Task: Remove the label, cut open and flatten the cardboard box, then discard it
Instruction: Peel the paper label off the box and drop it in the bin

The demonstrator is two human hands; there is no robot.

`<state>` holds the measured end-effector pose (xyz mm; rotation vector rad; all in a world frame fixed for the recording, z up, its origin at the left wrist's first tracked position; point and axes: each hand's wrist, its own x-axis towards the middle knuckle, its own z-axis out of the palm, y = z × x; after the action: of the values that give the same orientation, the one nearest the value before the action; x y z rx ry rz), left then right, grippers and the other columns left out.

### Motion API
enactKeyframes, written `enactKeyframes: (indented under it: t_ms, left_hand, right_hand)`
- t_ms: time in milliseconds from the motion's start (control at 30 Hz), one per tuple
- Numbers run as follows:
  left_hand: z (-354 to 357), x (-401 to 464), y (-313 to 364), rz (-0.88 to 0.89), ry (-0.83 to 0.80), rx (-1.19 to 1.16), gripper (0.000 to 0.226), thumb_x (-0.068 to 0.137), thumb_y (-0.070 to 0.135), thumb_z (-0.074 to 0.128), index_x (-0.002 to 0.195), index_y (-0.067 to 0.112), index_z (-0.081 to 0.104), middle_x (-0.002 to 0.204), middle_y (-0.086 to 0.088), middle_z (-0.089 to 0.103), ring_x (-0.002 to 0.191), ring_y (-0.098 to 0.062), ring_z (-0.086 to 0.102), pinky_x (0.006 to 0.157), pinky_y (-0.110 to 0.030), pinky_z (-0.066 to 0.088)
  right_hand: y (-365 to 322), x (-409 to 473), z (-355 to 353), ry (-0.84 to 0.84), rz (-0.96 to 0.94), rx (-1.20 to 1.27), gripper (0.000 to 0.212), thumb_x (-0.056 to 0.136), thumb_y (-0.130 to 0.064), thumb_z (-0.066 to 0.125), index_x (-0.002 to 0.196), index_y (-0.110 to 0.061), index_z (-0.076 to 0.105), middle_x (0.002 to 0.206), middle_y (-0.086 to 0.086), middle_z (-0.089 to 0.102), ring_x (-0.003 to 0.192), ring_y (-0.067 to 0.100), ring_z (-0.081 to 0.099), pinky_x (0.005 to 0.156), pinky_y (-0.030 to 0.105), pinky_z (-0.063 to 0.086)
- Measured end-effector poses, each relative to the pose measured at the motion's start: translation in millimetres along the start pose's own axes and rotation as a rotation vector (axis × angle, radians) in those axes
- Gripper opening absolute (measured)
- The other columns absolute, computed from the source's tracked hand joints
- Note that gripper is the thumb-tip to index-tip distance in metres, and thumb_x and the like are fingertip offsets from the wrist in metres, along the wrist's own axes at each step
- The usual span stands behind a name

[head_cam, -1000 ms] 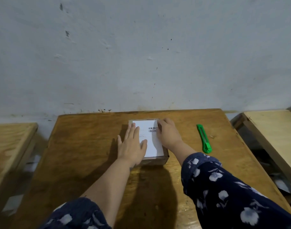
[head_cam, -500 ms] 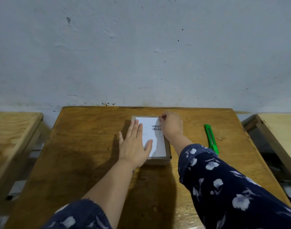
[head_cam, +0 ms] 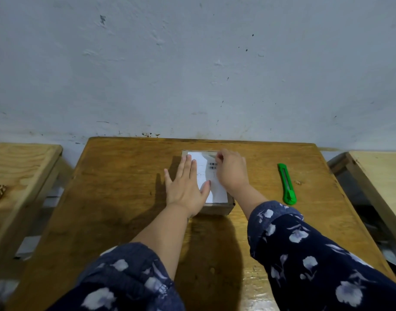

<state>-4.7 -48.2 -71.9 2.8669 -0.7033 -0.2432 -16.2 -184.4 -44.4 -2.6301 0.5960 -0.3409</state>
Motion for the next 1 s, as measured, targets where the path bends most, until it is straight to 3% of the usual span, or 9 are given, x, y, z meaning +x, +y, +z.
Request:
enactKeyframes:
  t_ms: [167,367,433,533,667,800,900,1000]
  left_hand:
    - [-1.7,-1.5,-0.6,0.003,0.003,-0.021,0.075,0.095,0.059,0.017,0.153,0.016,-0.006,0.16,0.001,-0.017,0.145,-0.012,-0.02,0.117,-0.056,-0.003]
    - [-1.6,-2.1,-2.2,0.023,0.008,-0.099,0.08,0.093,0.063,0.023,0.152,0.02,-0.009,0.161,0.005,-0.016,0.146,-0.01,-0.016,0.118,-0.054,-0.001]
    - [-2.0,-2.3,-1.7,0.039,0.01,-0.094,0.079,0.093,0.061,0.025,0.153,0.02,-0.007,0.161,0.005,-0.014,0.146,-0.01,-0.014,0.118,-0.054,0.0]
    - [-1.1,-1.8,-2.6,0.052,0.019,-0.104,0.079,0.093,0.061,0.025,0.153,0.02,-0.005,0.161,0.006,-0.012,0.146,-0.009,-0.013,0.118,-0.054,0.002]
    - [2.9,-0.3,-4.4,0.053,0.038,-0.123,0.079,0.093,0.061,0.026,0.153,0.021,-0.004,0.161,0.007,-0.011,0.146,-0.008,-0.013,0.119,-0.053,0.002]
    - [3.7,-1.0,-4.4,0.06,0.045,-0.115,0.078,0.093,0.062,0.025,0.153,0.021,-0.004,0.161,0.007,-0.013,0.146,-0.008,-0.015,0.119,-0.052,0.0]
    - [4.8,-0.9,-5.1,0.062,0.052,-0.14,0.078,0.093,0.061,0.026,0.153,0.022,-0.002,0.161,0.008,-0.01,0.146,-0.007,-0.014,0.119,-0.051,0.0]
    - [4.5,-0.5,-5.1,0.066,0.062,-0.16,0.077,0.093,0.059,0.029,0.154,0.023,-0.002,0.161,0.009,-0.008,0.146,-0.006,-0.013,0.119,-0.052,0.001]
  right_hand:
    - [-4.2,-5.4,-5.0,0.003,0.093,0.168,0.01,0.094,-0.019,0.051,0.085,-0.024,0.05,0.087,-0.003,0.058,0.092,0.025,0.058,0.075,0.035,0.05]
    - [-13.0,2.8,-19.5,0.067,0.164,0.23,0.011,0.091,-0.014,0.055,0.084,-0.022,0.052,0.077,-0.005,0.057,0.086,0.024,0.06,0.08,0.042,0.052]
    - [-8.5,8.5,-23.3,0.062,0.172,0.23,0.016,0.091,-0.011,0.052,0.085,-0.026,0.052,0.072,-0.007,0.056,0.088,0.028,0.06,0.074,0.039,0.05]
    - [-1.8,12.3,-22.7,-0.003,0.084,0.055,0.03,0.093,-0.008,0.044,0.093,-0.03,0.063,0.089,0.002,0.064,0.101,0.028,0.052,0.075,0.033,0.036]
    - [-1.5,10.9,-21.5,-0.116,-0.038,-0.099,0.035,0.094,-0.016,0.041,0.114,-0.03,0.066,0.111,0.006,0.057,0.109,0.026,0.041,0.086,0.035,0.03]
    - [-0.1,10.7,-16.0,-0.113,-0.031,-0.151,0.027,0.091,-0.045,0.051,0.109,-0.033,0.067,0.104,0.001,0.051,0.108,0.023,0.04,0.087,0.035,0.03]
    - [-2.3,9.6,-12.7,-0.073,-0.034,-0.155,0.028,0.092,-0.046,0.051,0.105,-0.03,0.069,0.103,0.001,0.051,0.107,0.023,0.039,0.086,0.034,0.029]
    - [-4.2,6.0,-7.1,-0.04,-0.014,-0.166,0.028,0.093,-0.043,0.049,0.105,-0.029,0.071,0.117,0.004,0.048,0.113,0.025,0.035,0.101,0.038,0.026]
